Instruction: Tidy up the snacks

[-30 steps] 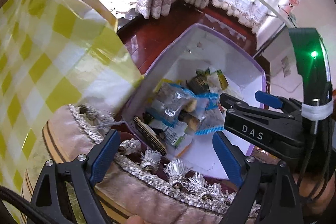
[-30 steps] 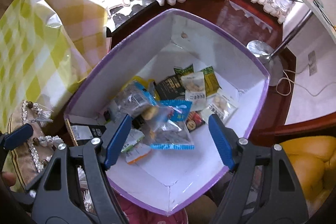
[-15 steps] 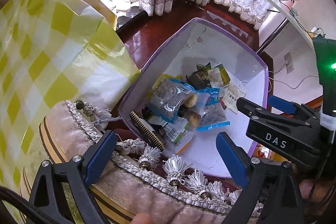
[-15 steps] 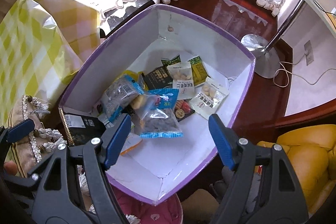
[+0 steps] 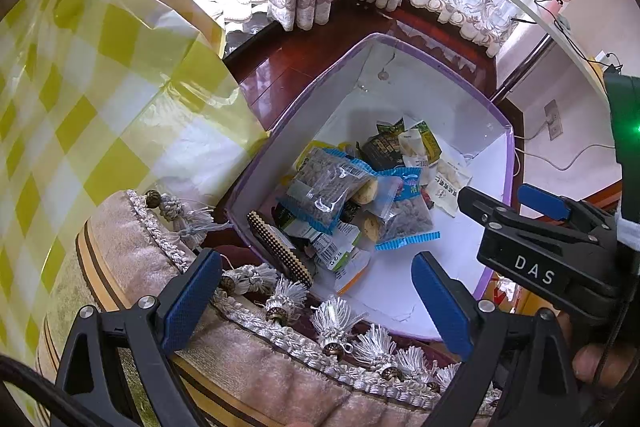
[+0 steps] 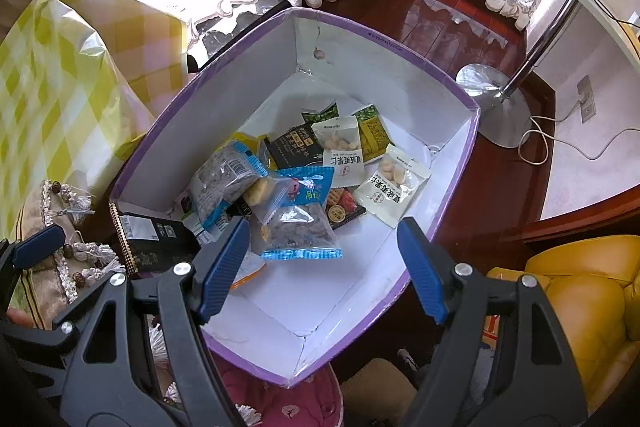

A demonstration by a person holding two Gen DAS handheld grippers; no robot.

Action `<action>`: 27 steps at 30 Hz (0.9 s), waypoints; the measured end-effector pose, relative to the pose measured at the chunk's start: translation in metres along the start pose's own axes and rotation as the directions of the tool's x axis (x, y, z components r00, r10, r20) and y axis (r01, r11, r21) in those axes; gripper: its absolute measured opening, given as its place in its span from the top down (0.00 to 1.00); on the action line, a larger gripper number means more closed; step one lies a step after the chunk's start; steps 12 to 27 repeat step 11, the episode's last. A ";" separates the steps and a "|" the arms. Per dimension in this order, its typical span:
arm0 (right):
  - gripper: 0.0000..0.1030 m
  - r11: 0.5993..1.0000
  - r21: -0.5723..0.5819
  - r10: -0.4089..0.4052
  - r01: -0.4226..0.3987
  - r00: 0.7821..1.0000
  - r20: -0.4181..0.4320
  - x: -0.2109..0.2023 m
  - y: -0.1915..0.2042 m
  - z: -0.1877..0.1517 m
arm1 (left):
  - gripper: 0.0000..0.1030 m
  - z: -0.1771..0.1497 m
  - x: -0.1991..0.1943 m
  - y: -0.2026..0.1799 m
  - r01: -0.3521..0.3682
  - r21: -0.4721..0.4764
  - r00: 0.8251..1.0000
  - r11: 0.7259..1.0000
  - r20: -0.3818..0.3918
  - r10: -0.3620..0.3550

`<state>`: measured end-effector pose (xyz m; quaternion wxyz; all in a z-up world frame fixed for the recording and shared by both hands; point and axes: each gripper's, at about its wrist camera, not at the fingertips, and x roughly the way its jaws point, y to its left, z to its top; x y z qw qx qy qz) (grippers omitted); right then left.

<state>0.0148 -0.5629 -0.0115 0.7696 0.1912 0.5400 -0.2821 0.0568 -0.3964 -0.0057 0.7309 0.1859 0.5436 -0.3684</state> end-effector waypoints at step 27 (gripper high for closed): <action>0.24 1.000 0.005 -0.003 0.003 1.000 -0.002 0.000 -0.001 -0.001 | 0.00 -0.001 -0.008 0.000 0.009 0.004 0.998 1.000 0.061 -0.009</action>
